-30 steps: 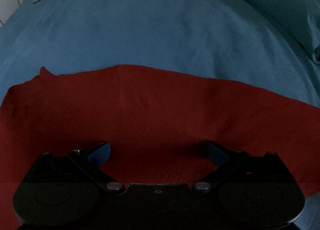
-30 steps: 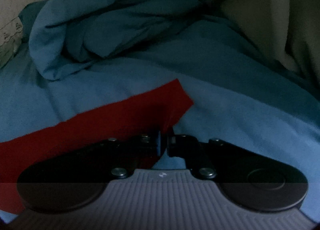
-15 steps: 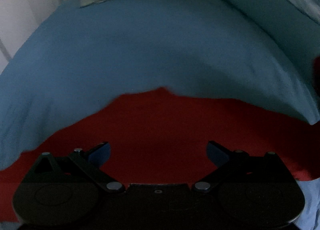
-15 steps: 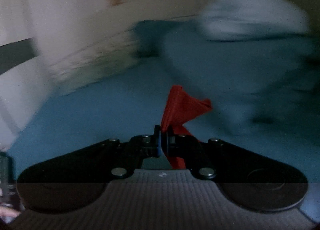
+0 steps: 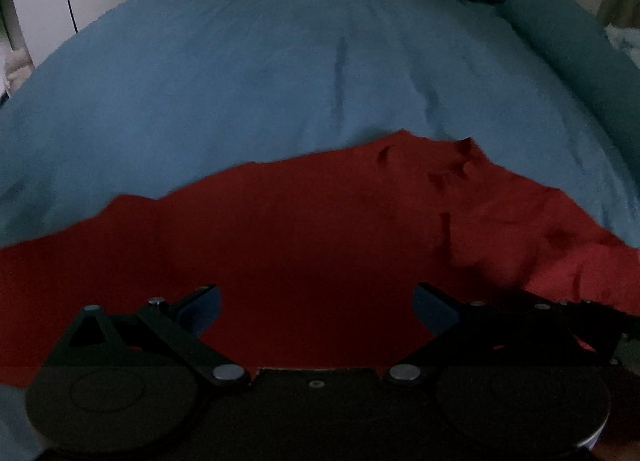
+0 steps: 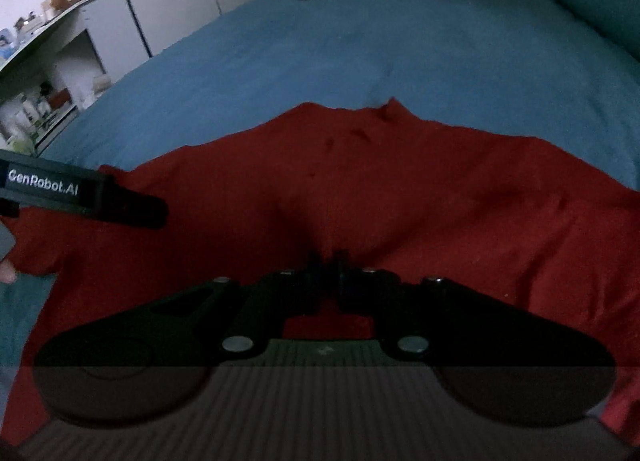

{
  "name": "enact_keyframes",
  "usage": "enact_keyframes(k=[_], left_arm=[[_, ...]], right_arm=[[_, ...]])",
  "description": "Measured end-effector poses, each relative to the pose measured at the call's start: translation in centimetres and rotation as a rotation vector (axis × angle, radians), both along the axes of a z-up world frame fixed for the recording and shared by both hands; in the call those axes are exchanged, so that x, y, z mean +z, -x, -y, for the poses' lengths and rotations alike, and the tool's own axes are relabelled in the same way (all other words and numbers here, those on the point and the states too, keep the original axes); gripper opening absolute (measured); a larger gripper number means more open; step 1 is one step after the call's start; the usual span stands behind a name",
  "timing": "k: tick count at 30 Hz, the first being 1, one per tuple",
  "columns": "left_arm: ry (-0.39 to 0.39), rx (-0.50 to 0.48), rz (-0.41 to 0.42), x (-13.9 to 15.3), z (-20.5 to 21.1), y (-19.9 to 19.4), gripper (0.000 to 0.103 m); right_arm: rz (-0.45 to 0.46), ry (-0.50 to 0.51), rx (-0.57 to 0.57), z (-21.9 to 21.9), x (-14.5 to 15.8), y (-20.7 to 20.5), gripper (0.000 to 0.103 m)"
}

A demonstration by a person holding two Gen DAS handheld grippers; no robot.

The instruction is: Fold small clothes

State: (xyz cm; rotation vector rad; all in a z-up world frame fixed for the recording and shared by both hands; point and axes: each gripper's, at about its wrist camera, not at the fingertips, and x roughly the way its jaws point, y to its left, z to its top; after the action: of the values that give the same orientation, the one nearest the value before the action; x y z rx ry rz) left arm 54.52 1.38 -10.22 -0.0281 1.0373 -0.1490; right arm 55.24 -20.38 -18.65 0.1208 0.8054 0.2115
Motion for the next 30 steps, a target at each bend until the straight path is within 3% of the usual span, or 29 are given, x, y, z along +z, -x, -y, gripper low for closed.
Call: enact_keyframes(k=[3,7,10,16,22,23,24,26,30], left_arm=[[0.062,-0.01,-0.009,0.8,0.6,0.2,0.103],[0.172,-0.054,-0.05,0.7,2.5,0.4,0.102],[0.22,-0.089,-0.054,0.4,4.8,0.7,0.094],[0.239,-0.075,-0.092,-2.3,8.8,-0.5,0.067],[0.169,-0.024,-0.057,-3.4,10.1,-1.2,0.048],[0.169,-0.012,-0.05,-3.4,10.1,-1.2,0.038],[0.17,-0.005,-0.046,-3.5,10.2,-1.4,0.022],[0.183,-0.004,-0.044,-3.8,10.7,-2.0,0.005],[0.202,-0.007,0.035,-1.4,10.6,-2.0,0.004]], right_arm=[[0.026,0.054,0.031,0.4,1.0,1.6,0.077],[0.037,0.126,0.009,1.9,2.9,4.4,0.082],[0.027,0.134,-0.06,4.5,3.8,6.9,0.086],[-0.018,0.146,-0.242,8.5,3.8,11.1,0.089],[-0.047,0.179,-0.397,9.7,2.3,14.3,0.089],[-0.051,0.183,-0.417,9.7,2.1,14.5,0.089],[-0.055,0.19,-0.44,9.7,1.9,14.7,0.089],[-0.067,0.198,-0.474,10.2,1.6,14.9,0.089],[-0.079,0.27,-0.55,10.1,1.0,14.3,0.095]])
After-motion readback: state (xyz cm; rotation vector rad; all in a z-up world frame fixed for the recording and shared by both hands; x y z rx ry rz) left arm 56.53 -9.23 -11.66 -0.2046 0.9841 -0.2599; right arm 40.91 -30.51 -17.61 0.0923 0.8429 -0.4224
